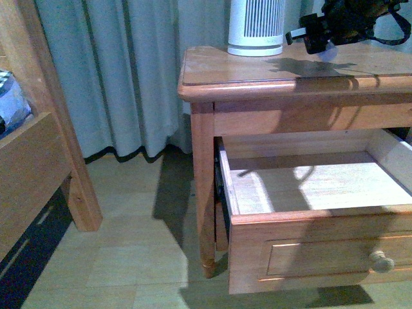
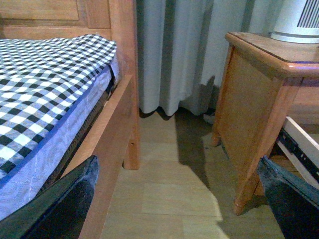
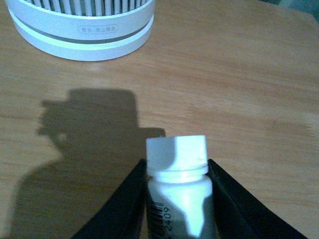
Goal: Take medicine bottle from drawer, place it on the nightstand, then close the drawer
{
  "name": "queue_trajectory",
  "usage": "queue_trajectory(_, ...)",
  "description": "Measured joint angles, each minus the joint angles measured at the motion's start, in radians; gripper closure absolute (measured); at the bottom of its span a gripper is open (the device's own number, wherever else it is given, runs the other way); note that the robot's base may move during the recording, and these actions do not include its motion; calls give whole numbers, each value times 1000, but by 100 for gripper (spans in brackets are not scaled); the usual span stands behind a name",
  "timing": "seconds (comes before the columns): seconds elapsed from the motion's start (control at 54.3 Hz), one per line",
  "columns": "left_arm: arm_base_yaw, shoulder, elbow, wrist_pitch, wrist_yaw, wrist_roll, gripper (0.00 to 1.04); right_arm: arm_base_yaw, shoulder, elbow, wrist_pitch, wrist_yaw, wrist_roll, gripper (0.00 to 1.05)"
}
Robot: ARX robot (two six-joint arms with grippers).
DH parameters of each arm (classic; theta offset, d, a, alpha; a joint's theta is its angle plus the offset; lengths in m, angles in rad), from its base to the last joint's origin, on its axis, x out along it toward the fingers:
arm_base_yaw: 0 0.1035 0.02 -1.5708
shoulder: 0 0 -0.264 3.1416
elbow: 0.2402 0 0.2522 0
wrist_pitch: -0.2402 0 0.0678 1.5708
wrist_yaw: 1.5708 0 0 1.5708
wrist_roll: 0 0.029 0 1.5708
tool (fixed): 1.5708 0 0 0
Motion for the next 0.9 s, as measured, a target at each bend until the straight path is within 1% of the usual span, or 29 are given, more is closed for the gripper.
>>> queue_trajectory(0.184, 0, 0, 0, 0, 0, 0, 7, -1, -28, -60, 70, -11, 13, 26)
queue_trajectory(0.202, 0, 0, 0, 0, 0, 0, 7, -2, -33, -66, 74, -14, 17, 24)
queue_trajectory(0.258, 0, 0, 0, 0, 0, 0, 7, -10, -79, -109, 98, -47, 42, 15)
queue_trajectory(0.294, 0, 0, 0, 0, 0, 0, 7, -21, -152, -168, 122, -90, 81, 6)
queue_trajectory(0.442, 0, 0, 0, 0, 0, 0, 7, -40, -412, -356, 185, -173, 166, 7)
queue_trajectory(0.571, 0, 0, 0, 0, 0, 0, 7, -52, -694, -603, 256, -235, 203, 7)
queue_trajectory(0.589, 0, 0, 0, 0, 0, 0, 7, -53, -736, -649, 264, -241, 205, 7)
queue_trajectory(0.607, 0, 0, 0, 0, 0, 0, 7, -53, -777, -694, 270, -248, 211, 10)
queue_trajectory(0.626, 0, 0, 0, 0, 0, 0, 7, -53, -817, -743, 274, -253, 210, 13)
queue_trajectory(0.663, 0, 0, 0, 0, 0, 0, 7, -54, -928, -894, 283, -261, 212, 23)
queue_trajectory(0.773, 0, 0, 0, 0, 0, 0, 7, -60, -1118, -1207, 271, -267, 214, 43)
queue_trajectory(0.791, 0, 0, 0, 0, 0, 0, 7, -61, -1132, -1232, 267, -267, 216, 45)
queue_trajectory(0.865, 0, 0, 0, 0, 0, 0, 7, -65, -1242, -1421, 233, -261, 231, 59)
queue_trajectory(0.902, 0, 0, 0, 0, 0, 0, 7, -65, -1276, -1485, 227, -256, 235, 64)
